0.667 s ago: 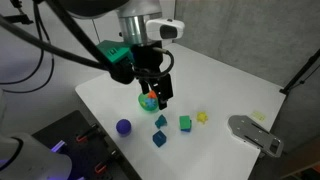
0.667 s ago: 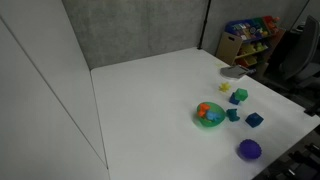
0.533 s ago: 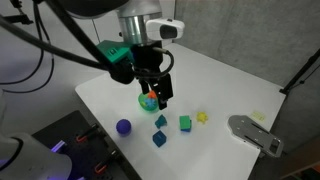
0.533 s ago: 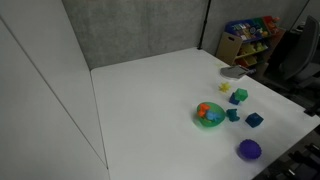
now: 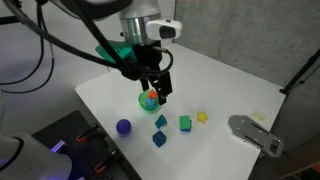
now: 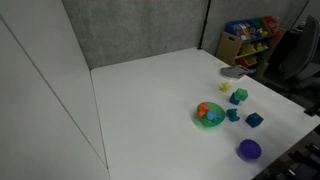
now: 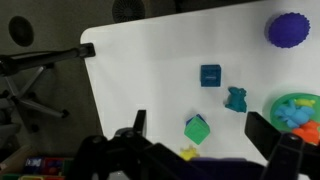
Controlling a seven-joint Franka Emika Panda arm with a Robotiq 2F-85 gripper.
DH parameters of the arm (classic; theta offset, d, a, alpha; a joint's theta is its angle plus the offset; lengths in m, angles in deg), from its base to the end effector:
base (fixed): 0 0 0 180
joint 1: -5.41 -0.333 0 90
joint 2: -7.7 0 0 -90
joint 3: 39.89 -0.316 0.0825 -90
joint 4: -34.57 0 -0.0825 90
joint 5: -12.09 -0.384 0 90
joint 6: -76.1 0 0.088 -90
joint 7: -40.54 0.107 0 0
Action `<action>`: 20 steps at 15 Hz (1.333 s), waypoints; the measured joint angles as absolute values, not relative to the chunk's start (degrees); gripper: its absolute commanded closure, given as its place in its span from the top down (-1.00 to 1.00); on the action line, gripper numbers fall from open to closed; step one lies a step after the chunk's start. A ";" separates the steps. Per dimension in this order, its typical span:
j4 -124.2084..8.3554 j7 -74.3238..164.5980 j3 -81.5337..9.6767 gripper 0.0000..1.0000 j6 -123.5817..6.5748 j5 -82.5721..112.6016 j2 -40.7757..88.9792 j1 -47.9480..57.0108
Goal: Remove the orange object from the bowl and put the blue object inside
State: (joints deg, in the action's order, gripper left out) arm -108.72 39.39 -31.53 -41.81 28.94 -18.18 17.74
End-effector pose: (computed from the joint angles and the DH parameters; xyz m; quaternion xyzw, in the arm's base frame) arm 0.3739 -0.1589 0.4427 0.9907 -0.0941 -0.0136 0.0973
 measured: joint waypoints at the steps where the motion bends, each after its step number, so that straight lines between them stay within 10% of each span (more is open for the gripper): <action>1: -108.72 39.43 -31.67 1.00 -42.81 28.38 -17.48 17.05; 20: -104.52 39.24 -40.81 1.00 -73.58 5.37 10.74 3.04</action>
